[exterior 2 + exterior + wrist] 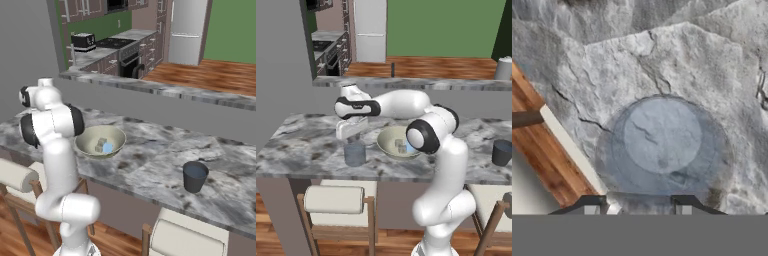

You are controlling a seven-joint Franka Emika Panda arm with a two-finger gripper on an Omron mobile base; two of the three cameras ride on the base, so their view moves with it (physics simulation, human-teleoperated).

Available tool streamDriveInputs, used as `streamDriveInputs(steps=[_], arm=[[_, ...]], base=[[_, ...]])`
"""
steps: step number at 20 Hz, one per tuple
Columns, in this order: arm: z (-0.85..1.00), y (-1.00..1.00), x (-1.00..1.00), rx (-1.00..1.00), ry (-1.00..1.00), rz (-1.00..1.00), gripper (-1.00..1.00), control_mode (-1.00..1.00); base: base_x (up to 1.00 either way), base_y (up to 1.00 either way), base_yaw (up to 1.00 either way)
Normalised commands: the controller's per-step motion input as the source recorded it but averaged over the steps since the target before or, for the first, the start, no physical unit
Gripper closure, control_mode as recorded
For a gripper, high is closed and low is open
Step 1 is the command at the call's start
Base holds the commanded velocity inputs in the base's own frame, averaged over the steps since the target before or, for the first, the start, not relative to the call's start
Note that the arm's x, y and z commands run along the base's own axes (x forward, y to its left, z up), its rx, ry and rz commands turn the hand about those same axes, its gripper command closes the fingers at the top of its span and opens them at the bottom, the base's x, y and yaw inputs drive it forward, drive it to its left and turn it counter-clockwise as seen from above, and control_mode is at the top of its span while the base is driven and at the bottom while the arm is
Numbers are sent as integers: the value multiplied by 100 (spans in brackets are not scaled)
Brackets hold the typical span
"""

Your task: There are four ice cubes in the ice bowl. Place two ice cubes in each glass of water.

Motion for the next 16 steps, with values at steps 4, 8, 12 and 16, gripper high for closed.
streamDriveInputs(steps=[4,8,12,16], arm=[[-20,0,39,0,3,-6,100,-100],[-44,0,19,0,0,-8,100,-100],[-48,0,0,0,0,-8,100,-100],[-33,-1,0,0,0,-8,100,-100]], base=[[0,0,0],[0,0,0],[0,0,0],[0,0,0]])
